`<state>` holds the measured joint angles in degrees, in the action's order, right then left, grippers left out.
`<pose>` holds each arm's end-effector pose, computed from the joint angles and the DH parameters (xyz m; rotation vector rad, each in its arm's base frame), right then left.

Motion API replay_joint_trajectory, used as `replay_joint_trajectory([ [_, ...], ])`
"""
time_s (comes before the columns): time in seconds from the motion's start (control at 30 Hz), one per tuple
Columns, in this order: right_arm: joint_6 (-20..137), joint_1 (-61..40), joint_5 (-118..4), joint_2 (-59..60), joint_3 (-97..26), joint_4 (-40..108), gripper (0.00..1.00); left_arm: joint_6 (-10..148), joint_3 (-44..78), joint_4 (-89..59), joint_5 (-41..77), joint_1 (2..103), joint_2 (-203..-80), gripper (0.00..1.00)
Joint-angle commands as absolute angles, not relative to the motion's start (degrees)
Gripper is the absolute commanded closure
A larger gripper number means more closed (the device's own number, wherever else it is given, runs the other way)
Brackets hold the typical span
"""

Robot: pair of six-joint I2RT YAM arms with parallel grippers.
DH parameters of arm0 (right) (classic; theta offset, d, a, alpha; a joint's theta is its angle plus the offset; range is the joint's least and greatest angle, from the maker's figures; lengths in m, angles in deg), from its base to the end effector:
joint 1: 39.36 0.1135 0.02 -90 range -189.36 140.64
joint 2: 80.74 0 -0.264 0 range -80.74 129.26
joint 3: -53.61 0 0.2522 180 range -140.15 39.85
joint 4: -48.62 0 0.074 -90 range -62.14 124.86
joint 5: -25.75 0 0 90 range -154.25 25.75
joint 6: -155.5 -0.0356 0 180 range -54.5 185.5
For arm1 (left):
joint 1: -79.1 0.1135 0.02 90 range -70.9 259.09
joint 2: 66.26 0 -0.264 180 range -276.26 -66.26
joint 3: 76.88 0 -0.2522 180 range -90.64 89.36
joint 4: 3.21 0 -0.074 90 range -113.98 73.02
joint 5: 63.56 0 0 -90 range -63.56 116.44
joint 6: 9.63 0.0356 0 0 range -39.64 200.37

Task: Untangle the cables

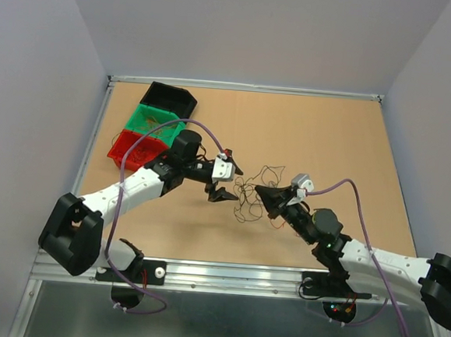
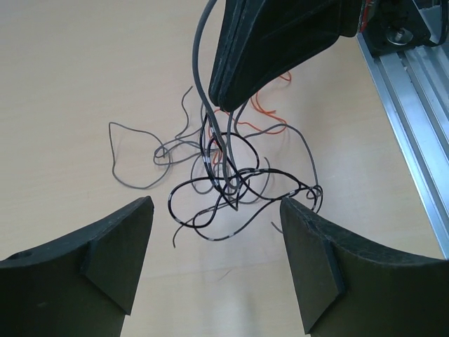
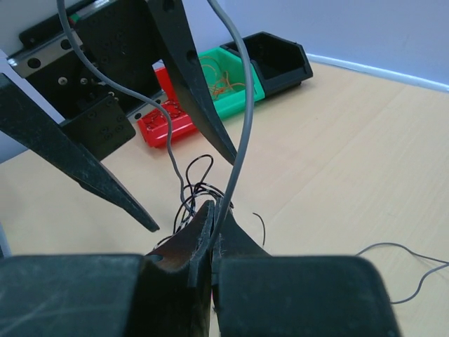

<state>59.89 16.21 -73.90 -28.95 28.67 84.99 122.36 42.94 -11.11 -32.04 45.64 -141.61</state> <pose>0.1120 0.1528 0.2251 -0.4792 1.3695 0.7633 0.2184 -0.1807 0.2666 1.5854 0.9895 -0.8923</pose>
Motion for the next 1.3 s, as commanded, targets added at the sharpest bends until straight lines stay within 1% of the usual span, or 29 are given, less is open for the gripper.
replay_joint_trajectory([
  [0.0,60.31,16.45,-72.07,-27.83,24.12,85.31,1.0,122.64,42.07,-10.47,-33.24,44.82,-142.46,0.16],
  [0.17,60.31,16.36,-71.55,-26.69,23.15,85.31,0.99,122.47,41.54,-10.82,-32.1,44.12,-143.69,0.18],
  [0.2,60.4,16.36,-71.46,-26.34,22.89,85.31,1.0,122.55,41.37,-11.26,-32.18,43.94,-144.04,0.27],
  [0.27,60.4,16.36,-71.55,-26.07,22.71,85.31,0.99,122.99,40.67,-12.05,-32.1,43.59,-144.22,0.39],
  [0.3,60.57,16.45,-71.55,-25.98,22.62,85.39,0.99,123.43,40.58,-12.66,-32.18,43.41,-144.4,0.47],
  [0.33,60.66,16.45,-71.55,-25.55,22.36,85.39,0.99,124.39,40.32,-13.89,-32.53,43.41,-144.48,0.66],
  [0.4,61.45,16.36,-72.24,-25.02,21.92,85.39,1.0,126.06,39.44,-15.73,-32.8,43.32,-144.66,0.87],
  [0.43,61.54,16.36,-73.64,-24.32,21.75,85.31,0.99,127.29,39.09,-16.7,-32.97,43.32,-144.66,1.0],
  [0.6,59.36,16.45,-79.79,-25.71,23.32,85.31,0.99,126.16,38.91,-16.8,-30.7,43.41,-144.31,1.0],
  [0.63,58.82,16.36,-83.55,-26.5,24.02,85.31,0.99,125.11,38.82,-16.19,-29.21,43.5,-144.48,1.0],
  [0.73,57.24,16.45,-89.62,-31.15,27.54,85.31,0.99,122.74,38.03,-14.17,-27.53,44.46,-145.97,1.0],
  [0.83,56.18,16.45,-93.85,-37.83,32.18,85.13,0.99,120.01,37.15,-12.5,-26.04,46.13,-147.55,1.0],
  [0.93,54.78,16.45,-97.54,-47.22,36.31,83.03,0.96,115.8,37.06,-9.26,-23.67,47.89,-148.0,1.0],
  [1.0,54.25,16.45,-99.31,-48.82,38.0,81.27,0.93,115.09,37.59,-7.32,-23.05,49.03,-147.83,1.0],
  [1.03,53.99,16.45,-100.97,-52.14,38.96,79.26,0.93,113.25,37.85,-5.22,-23.13,50.34,-147.48,1.0],
  [1.17,52.76,16.45,-105.29,-59.63,38.97,72.32,0.96,108.15,38.82,-0.02,-21.55,53.86,-147.03,1.0],
  [1.27,51.53,16.45,-108.1,-66.03,39.23,67.82,0.96,102.45,39.7,5.51,-20.23,56.59,-146.16,1.0],
])
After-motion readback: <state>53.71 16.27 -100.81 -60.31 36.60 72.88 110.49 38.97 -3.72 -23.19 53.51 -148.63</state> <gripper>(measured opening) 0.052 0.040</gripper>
